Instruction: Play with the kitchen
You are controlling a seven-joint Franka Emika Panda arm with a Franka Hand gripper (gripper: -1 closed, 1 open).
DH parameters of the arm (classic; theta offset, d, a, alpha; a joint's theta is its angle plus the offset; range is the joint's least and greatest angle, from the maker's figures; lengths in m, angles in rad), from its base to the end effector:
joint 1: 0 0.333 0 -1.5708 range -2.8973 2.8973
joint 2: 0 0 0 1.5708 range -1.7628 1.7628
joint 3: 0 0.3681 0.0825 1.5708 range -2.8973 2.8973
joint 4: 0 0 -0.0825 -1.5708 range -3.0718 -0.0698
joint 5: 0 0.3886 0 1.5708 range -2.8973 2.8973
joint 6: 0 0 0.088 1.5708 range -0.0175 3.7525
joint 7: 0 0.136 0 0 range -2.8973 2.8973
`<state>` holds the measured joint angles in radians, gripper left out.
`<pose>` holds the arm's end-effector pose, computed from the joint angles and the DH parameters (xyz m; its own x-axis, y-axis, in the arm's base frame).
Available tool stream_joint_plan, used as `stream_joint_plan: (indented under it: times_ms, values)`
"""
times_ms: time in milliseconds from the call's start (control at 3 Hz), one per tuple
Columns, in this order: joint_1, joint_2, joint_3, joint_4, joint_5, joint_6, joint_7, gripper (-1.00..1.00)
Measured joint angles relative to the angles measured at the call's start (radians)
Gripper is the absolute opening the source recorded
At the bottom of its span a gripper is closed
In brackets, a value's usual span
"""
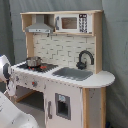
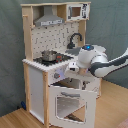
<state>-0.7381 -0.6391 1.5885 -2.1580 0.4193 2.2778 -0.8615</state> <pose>0.3136 0.4679 0.3964 0.0784 0.9941 -0.0746 0.9408 -0.0490 0.3354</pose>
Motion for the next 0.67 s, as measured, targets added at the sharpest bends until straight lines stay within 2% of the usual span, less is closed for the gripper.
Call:
stream_joint_plan:
  times_ms: [333, 667]
  values:
    - [0.048, -0.013, -0.046, 0.000, -0.088, -0.024, 0.064, 1.00]
    - [0.088, -0.030, -0.085, 0.000, -0.156, -0.050, 0.112, 1.00]
